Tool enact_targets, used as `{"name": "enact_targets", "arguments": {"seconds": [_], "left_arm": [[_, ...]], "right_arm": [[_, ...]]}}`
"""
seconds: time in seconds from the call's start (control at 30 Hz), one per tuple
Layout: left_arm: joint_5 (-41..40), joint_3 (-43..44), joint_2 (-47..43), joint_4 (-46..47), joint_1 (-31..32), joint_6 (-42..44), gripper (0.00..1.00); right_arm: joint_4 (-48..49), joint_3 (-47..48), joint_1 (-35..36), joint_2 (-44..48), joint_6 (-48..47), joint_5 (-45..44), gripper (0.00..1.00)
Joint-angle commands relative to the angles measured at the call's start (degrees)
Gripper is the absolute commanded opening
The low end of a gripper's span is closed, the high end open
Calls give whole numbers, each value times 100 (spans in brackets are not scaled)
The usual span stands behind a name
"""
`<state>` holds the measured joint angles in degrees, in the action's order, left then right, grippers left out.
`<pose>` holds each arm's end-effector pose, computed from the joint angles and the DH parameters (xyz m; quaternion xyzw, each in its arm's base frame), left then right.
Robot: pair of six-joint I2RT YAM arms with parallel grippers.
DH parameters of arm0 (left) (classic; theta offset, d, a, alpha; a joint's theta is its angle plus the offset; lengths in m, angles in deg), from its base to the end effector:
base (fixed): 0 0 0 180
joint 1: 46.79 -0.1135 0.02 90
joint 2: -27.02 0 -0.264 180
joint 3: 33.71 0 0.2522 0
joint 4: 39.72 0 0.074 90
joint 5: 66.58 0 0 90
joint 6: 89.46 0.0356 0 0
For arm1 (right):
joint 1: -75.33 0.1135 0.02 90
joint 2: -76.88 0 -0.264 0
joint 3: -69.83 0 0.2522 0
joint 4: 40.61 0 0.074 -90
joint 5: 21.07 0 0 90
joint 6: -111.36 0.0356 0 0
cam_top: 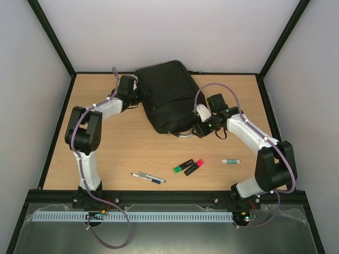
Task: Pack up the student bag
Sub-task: Adjust the student bag at the center of the board.
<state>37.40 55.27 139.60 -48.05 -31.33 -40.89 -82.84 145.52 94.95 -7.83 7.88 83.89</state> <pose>0.4262 -0.1268 0.1989 -0.1374 0.8589 -0.3230 0.3729 0.2914 0.1136 0.2523 -0.3078 0.8843 0.1402 0.3219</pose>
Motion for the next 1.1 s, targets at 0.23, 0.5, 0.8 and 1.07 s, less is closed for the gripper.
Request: {"name": "enact_targets", "arguments": {"seconds": [0.23,0.5,0.8,1.07], "left_arm": [[586,714,729,-505,-307,-351,3],[339,-1156,-839,-96,-255,-619,2],[50,-3351,-2912,-256,7,-889,7],[23,-4002,-4220,-1132,185,-516,61]], "right_arm": [[57,-516,419,13,-36,412,56],[336,173,578,-927,262,-166,51],[691,1087,521,-1726,406,-802,48],[459,524,55,-886,265,-678,50]]}}
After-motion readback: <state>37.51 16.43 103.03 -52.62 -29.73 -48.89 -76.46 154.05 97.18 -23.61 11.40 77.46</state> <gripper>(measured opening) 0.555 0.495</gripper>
